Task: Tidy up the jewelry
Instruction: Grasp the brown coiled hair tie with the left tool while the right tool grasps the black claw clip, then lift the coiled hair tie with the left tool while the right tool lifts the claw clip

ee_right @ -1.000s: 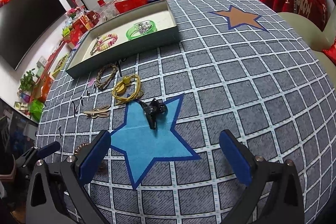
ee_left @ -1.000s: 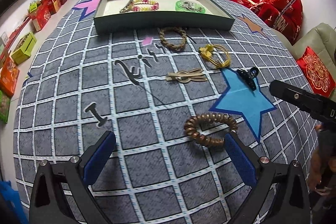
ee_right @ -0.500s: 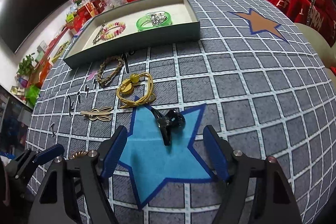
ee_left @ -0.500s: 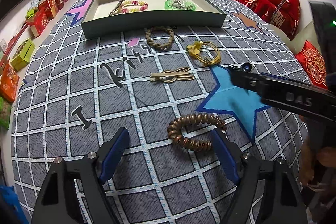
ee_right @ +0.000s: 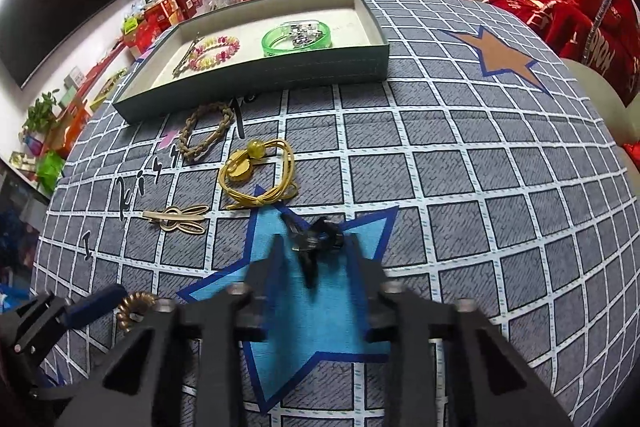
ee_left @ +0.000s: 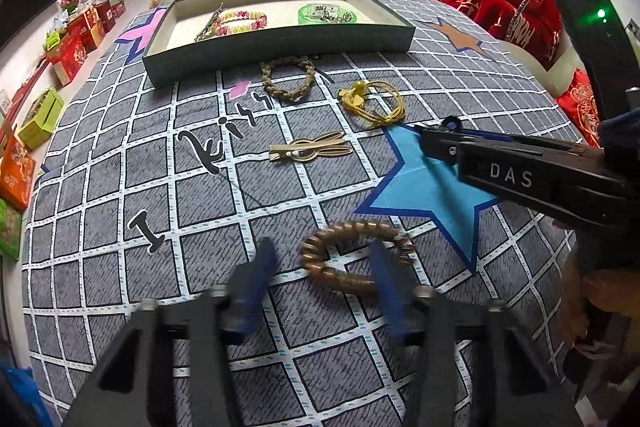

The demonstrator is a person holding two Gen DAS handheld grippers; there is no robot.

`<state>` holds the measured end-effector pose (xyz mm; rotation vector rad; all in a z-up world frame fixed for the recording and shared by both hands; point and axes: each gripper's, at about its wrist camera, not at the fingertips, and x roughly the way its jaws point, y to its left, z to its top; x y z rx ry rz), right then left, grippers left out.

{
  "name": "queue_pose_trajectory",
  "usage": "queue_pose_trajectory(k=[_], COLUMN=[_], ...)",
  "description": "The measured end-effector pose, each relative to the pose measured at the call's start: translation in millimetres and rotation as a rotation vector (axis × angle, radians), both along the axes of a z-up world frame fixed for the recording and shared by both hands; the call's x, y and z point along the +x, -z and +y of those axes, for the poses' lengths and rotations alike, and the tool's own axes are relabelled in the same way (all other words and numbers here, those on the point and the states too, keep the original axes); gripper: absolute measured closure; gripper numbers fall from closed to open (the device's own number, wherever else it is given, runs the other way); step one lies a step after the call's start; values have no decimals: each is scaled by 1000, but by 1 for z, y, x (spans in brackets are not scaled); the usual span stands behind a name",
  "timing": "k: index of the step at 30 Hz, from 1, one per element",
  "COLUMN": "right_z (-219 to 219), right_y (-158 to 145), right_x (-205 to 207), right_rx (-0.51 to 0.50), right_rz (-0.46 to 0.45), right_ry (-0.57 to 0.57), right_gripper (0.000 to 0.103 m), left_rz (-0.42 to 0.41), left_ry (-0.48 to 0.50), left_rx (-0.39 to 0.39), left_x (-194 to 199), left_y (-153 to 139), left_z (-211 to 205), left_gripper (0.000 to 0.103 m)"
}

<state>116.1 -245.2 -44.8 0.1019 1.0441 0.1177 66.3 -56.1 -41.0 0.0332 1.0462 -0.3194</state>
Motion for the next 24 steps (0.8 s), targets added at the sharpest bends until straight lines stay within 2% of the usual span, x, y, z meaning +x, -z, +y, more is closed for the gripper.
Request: queue_pose_trajectory(k=[6, 7, 12, 13, 24], right_z=[-9, -10, -15, -15, -18], right_y=[0, 0, -2, -3, -11], right_x=[-4, -5, -11, -12, -20], right_rx=[37, 41, 70, 72, 93], right_rz=[-5, -5, -6, -6, -16], right_ry=[26, 29, 37, 37, 47], right_gripper=[77, 77, 77, 77, 77], left_rz=[3, 6, 4, 1, -15], left_ry=[11, 12, 20, 23, 38], left_rx=[-30, -40, -76, -80, -99], left_x=[-1, -1, -2, -3, -4], left_y=[0, -1, -2, -3, -12], left_z=[5, 7, 13, 14, 23], left_gripper=[59, 68, 69, 73, 73])
